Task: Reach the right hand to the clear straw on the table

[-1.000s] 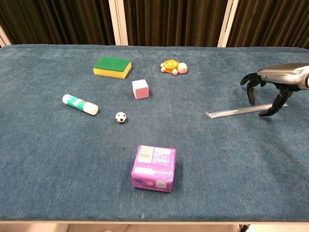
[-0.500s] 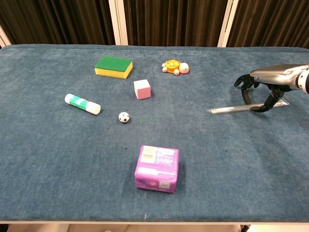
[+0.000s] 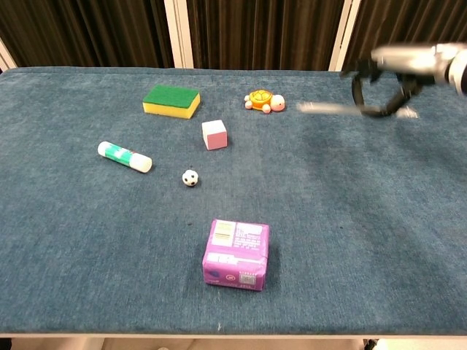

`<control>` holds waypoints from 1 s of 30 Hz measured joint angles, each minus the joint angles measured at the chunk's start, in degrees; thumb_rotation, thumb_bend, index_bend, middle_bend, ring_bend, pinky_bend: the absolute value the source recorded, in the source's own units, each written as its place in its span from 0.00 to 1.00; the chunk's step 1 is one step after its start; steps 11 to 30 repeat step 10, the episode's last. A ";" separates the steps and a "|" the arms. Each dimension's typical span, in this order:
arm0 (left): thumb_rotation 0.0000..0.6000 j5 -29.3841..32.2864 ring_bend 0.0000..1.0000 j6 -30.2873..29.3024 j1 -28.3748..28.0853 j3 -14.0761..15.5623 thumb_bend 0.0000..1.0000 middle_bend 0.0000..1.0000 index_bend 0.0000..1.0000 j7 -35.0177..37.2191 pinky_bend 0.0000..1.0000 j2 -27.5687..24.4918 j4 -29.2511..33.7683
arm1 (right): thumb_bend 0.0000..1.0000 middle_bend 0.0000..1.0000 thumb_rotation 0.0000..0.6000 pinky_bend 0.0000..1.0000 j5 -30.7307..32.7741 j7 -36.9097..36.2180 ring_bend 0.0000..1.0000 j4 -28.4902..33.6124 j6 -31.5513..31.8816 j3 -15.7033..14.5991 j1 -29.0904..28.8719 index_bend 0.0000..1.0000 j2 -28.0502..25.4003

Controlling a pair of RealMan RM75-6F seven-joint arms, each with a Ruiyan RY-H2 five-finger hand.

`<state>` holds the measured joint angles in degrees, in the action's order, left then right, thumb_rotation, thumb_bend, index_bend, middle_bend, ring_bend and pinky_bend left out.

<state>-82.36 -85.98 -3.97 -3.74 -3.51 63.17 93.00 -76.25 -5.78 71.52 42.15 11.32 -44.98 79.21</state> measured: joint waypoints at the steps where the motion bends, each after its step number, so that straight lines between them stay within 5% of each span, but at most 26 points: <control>1: 1.00 0.00 0.02 -0.04 0.04 0.01 0.43 0.01 0.19 0.00 0.07 0.01 -0.01 | 0.61 0.16 1.00 0.22 0.07 0.01 0.19 0.59 1.12 0.67 -0.05 0.65 -0.22; 9: 1.00 0.32 0.02 -0.12 0.18 -0.13 0.43 0.01 0.19 0.16 0.07 -0.10 0.04 | 0.61 0.16 1.00 0.22 1.29 0.15 0.19 7.08 10.39 5.85 0.41 0.65 -2.43; 30: 1.00 0.44 0.02 -0.06 0.17 -0.16 0.43 0.01 0.19 0.15 0.07 -0.08 0.06 | 0.61 0.16 1.00 0.22 1.41 0.24 0.19 7.55 10.74 6.02 0.50 0.65 -2.81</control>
